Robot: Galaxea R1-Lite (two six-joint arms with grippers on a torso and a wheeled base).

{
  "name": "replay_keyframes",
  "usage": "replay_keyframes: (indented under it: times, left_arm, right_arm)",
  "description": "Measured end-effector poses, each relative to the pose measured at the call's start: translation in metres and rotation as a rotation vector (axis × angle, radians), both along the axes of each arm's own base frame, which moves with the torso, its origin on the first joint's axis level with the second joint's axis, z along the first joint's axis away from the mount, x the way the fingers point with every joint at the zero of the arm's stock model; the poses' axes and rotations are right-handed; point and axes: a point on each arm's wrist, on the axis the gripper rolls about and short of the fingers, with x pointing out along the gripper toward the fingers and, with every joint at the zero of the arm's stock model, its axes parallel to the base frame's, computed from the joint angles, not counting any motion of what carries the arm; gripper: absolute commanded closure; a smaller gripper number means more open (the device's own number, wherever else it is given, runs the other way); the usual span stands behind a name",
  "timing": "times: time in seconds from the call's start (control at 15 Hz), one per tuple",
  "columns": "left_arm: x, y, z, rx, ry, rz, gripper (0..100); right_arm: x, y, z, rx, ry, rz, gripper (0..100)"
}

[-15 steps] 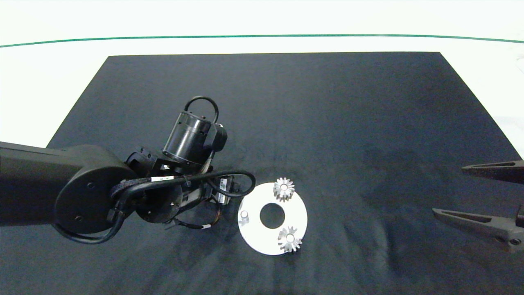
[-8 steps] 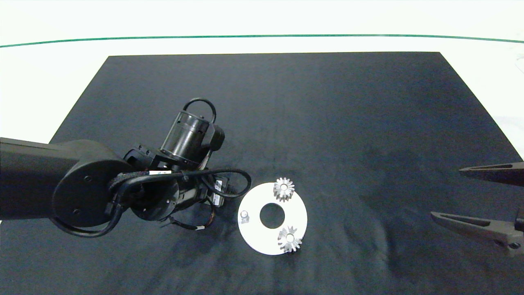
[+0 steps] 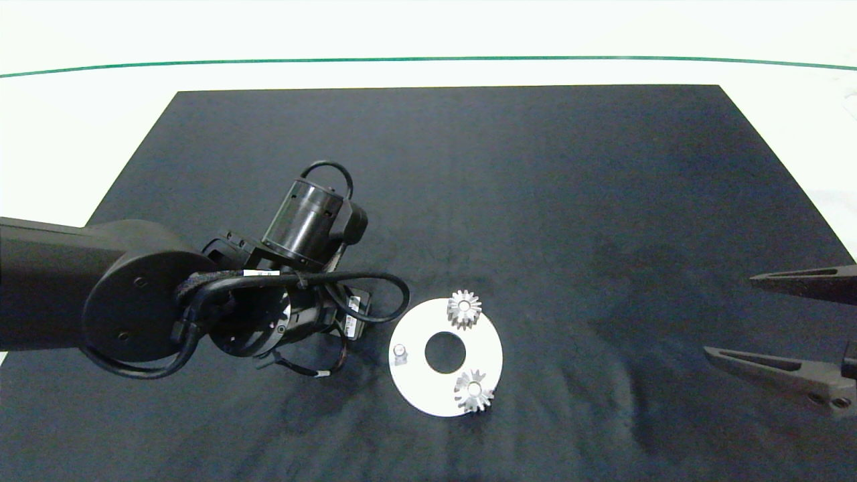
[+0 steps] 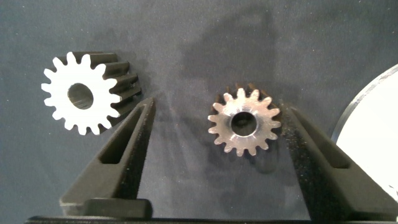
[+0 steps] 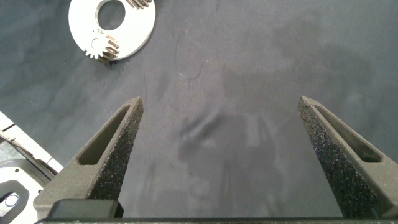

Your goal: Remove an incorrectly installed larger gear and replace it with the correct smaller gear

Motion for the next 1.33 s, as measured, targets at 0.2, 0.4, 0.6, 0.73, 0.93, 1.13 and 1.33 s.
replay_keyframes:
  times: [0.2, 0.4, 0.6, 0.73, 0.93, 1.13, 1.33]
  left_arm:
    - [-0.0012, 0.0008, -0.0004, 0.011, 0.016, 0.000, 34]
    - [-0.0021, -0.0005, -0.0010, 0.014, 0.021, -0.004, 40]
    - [-0.0021, -0.0006, -0.0012, 0.014, 0.021, -0.004, 46]
    - [-0.0019, -0.0010, -0.0019, 0.015, 0.023, -0.005, 49]
    - [-0.0011, -0.0014, -0.0038, 0.019, 0.028, -0.004, 55]
    - [-0.0018, -0.0029, -0.0048, 0.021, 0.031, -0.009, 61]
    - [-0.0034, -0.0060, -0.0056, 0.018, 0.033, -0.018, 67]
  right_arm:
    - [0.0000, 0.0001, -0.0001, 0.000, 0.001, 0.000, 0]
    - [-0.0001, 0.0002, -0.0005, 0.000, 0.002, 0.001, 0]
    - [-0.0001, 0.0003, -0.0005, 0.000, 0.002, 0.002, 0]
    - [-0.0003, 0.0008, -0.0011, -0.002, 0.003, 0.005, 0]
    - [-0.0004, 0.0015, -0.0015, -0.003, 0.004, 0.010, 0]
    - [-0.0003, 0.0019, -0.0017, -0.006, 0.004, 0.008, 0]
    - [0.0003, 0.0022, -0.0021, -0.008, 0.006, 0.008, 0]
